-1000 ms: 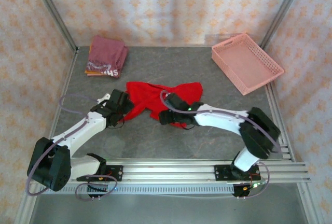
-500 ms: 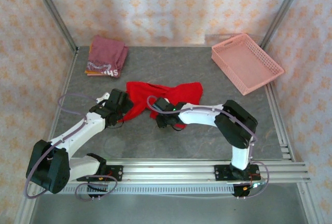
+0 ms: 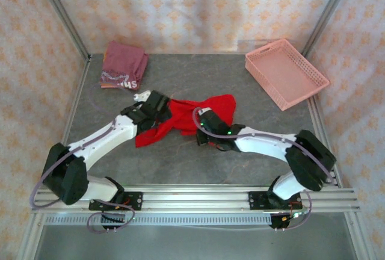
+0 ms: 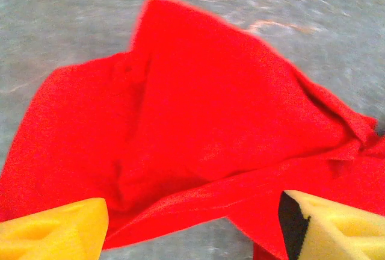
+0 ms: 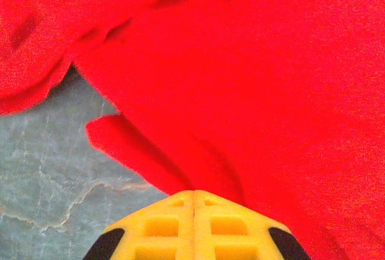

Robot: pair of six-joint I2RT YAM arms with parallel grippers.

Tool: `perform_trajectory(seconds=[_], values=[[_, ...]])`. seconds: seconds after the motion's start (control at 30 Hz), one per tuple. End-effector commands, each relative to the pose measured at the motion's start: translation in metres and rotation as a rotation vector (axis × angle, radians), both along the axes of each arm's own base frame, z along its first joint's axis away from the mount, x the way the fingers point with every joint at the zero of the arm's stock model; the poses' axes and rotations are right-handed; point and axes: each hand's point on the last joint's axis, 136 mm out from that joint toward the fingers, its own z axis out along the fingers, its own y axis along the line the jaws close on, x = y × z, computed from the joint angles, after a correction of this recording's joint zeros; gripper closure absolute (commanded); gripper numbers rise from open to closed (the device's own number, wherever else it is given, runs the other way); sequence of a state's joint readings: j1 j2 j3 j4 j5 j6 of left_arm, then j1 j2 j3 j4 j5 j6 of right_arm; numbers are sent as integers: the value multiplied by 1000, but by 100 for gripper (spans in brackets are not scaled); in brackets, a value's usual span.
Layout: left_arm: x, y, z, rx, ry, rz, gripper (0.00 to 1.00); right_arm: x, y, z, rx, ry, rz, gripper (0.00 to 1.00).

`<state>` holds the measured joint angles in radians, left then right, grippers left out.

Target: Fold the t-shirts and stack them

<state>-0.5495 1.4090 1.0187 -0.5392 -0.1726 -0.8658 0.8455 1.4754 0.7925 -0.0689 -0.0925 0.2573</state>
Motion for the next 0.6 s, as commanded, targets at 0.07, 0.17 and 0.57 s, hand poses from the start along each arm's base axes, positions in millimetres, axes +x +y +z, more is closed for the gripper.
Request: perform_trajectory(seconds=[0.07,0.17,0.57], values=[[18,-32,0,134,34,-159,26,3,-15,10,92,-60,4,100],[28,-57,-1,160,55,-237,30,-1,-23,5,126,-44,-22,100],[54,-107,-39,343,195,-412,48,-4,-34,-10,150,-10,-82,100]])
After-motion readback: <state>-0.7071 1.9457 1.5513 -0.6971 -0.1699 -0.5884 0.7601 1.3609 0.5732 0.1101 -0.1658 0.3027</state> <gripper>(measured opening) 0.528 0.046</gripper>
